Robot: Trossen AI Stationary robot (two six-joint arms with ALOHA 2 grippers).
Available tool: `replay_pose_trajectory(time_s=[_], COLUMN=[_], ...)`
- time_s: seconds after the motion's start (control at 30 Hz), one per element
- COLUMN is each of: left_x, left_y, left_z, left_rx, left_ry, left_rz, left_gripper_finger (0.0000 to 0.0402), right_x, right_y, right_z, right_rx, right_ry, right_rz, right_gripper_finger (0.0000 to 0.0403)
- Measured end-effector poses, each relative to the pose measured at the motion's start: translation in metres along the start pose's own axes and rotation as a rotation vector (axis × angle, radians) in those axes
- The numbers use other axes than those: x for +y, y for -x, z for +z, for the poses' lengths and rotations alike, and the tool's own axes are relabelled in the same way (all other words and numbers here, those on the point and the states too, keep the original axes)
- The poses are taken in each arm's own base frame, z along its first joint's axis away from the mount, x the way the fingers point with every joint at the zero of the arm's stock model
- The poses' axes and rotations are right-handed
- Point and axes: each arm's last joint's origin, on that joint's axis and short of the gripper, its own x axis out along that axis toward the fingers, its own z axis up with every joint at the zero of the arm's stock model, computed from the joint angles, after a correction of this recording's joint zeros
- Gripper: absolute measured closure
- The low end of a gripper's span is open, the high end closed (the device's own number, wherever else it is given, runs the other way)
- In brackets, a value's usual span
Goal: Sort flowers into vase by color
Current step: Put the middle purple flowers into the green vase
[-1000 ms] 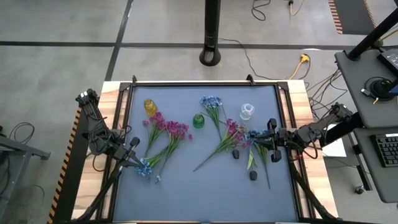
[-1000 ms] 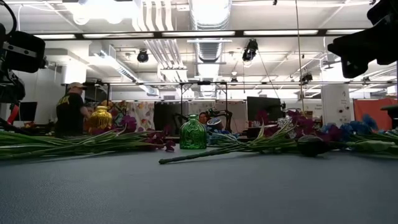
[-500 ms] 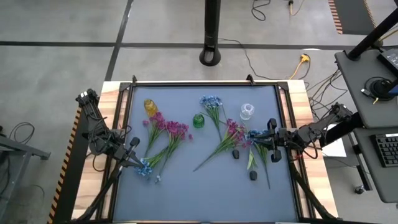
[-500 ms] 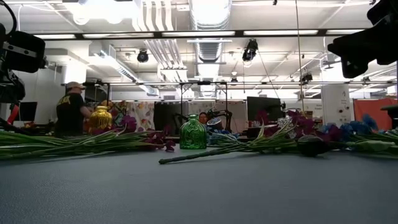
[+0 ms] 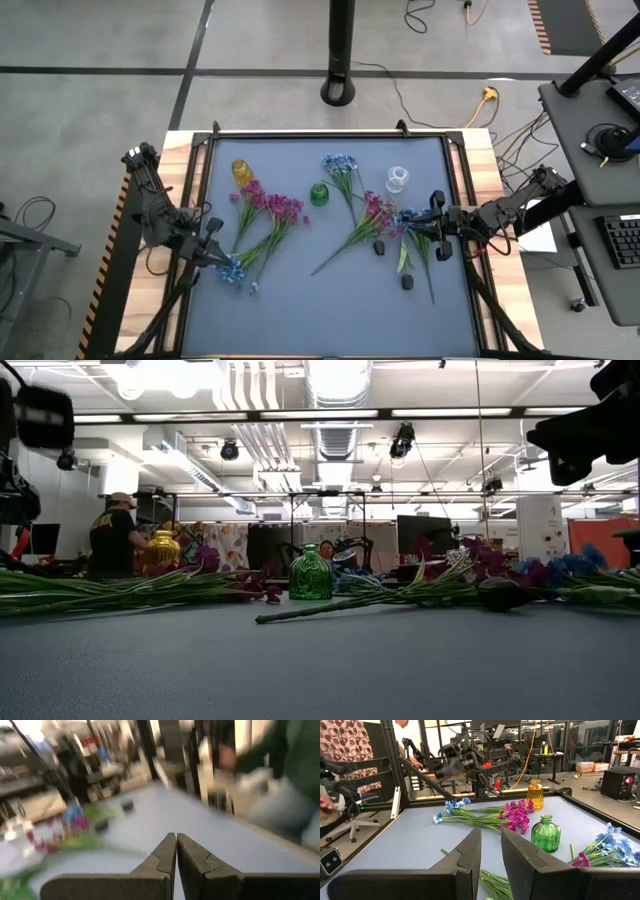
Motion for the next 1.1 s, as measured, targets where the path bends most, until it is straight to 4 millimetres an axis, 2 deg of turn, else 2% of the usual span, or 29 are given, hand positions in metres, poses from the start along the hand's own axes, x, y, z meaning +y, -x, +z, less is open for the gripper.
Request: replay_pose_trajectory(time_s=[0.1, 0.23, 0.33, 0.5, 0.6, 0.7, 0.83, 0.93, 1.1], left_x=[0.004, 0.011, 0.015, 0.02, 0.018, 0.017, 0.013, 0.007, -0.01], left_y=[0.002, 0.007, 0.011, 0.014, 0.006, -0.005, -0.022, -0.035, -0.065], left_z=[0.018, 0.037, 0.046, 0.055, 0.051, 0.047, 0.053, 0.064, 0.077], left_rx=[-0.158, -0.342, -0.44, -0.528, -0.459, -0.382, -0.306, -0.249, -0.087], left_ry=[0.117, 0.254, 0.359, 0.386, 0.41, 0.515, 0.597, 0.583, 0.439], left_rz=[0.025, 0.052, 0.059, 0.099, 0.186, 0.333, 0.454, 0.478, 0.49], left_gripper_finger=[0.0402, 0.0402, 0.0402, 0.0402, 0.0402, 0.0402, 0.0402, 0.0402, 0.0402], right_x=[0.0, 0.0, -0.001, -0.003, -0.004, -0.004, -0.005, -0.005, -0.006], right_y=[0.0, 0.0, 0.0, 0.002, 0.003, 0.006, 0.008, 0.01, 0.011], right_z=[0.0, 0.001, 0.006, 0.02, 0.028, 0.042, 0.057, 0.067, 0.079], right_rx=[-0.003, -0.01, -0.063, -0.202, -0.219, -0.244, -0.226, -0.203, -0.137], right_ry=[-0.021, -0.243, -0.291, -0.365, -0.357, -0.374, -0.356, -0.335, -0.291], right_rz=[0.0, 0.002, -0.029, -0.088, -0.086, -0.082, -0.087, -0.108, -0.155], right_gripper_finger=[0.0335, 0.0335, 0.0335, 0.0335, 0.0335, 0.0335, 0.0335, 0.0335, 0.0335])
